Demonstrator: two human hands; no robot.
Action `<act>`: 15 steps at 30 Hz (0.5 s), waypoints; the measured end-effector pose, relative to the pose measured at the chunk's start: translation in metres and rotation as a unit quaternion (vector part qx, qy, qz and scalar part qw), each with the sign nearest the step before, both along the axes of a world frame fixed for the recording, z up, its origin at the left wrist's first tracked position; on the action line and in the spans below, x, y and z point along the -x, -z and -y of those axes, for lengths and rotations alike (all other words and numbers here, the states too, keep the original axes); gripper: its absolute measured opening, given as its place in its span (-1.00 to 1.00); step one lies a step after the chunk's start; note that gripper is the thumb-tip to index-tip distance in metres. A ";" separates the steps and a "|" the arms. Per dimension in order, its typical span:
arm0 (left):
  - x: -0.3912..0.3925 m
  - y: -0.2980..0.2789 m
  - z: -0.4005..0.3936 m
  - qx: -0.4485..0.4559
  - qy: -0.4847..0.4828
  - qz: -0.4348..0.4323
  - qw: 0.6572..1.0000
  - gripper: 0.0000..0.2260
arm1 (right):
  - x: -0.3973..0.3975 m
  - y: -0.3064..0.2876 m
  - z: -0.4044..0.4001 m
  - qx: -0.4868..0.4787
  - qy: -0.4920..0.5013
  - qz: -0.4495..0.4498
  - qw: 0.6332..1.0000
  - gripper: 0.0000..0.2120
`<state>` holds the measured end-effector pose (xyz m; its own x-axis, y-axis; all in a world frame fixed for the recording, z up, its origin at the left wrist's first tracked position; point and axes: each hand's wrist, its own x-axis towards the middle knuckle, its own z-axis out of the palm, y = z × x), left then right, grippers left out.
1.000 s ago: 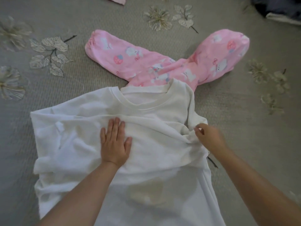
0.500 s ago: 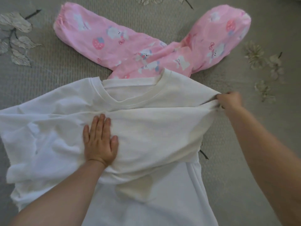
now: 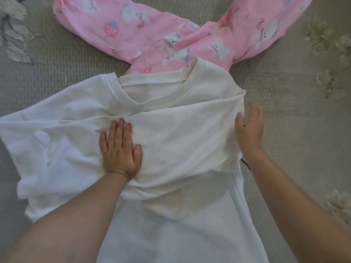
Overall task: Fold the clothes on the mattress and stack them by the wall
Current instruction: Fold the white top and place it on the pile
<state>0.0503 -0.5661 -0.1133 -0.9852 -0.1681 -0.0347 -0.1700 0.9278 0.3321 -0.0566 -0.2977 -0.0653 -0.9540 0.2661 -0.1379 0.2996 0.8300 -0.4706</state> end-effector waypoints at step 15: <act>-0.048 -0.013 -0.006 -0.013 0.054 -0.027 0.998 -0.37 | -0.116 0.025 -0.062 -0.013 0.072 0.071 0.995 -0.71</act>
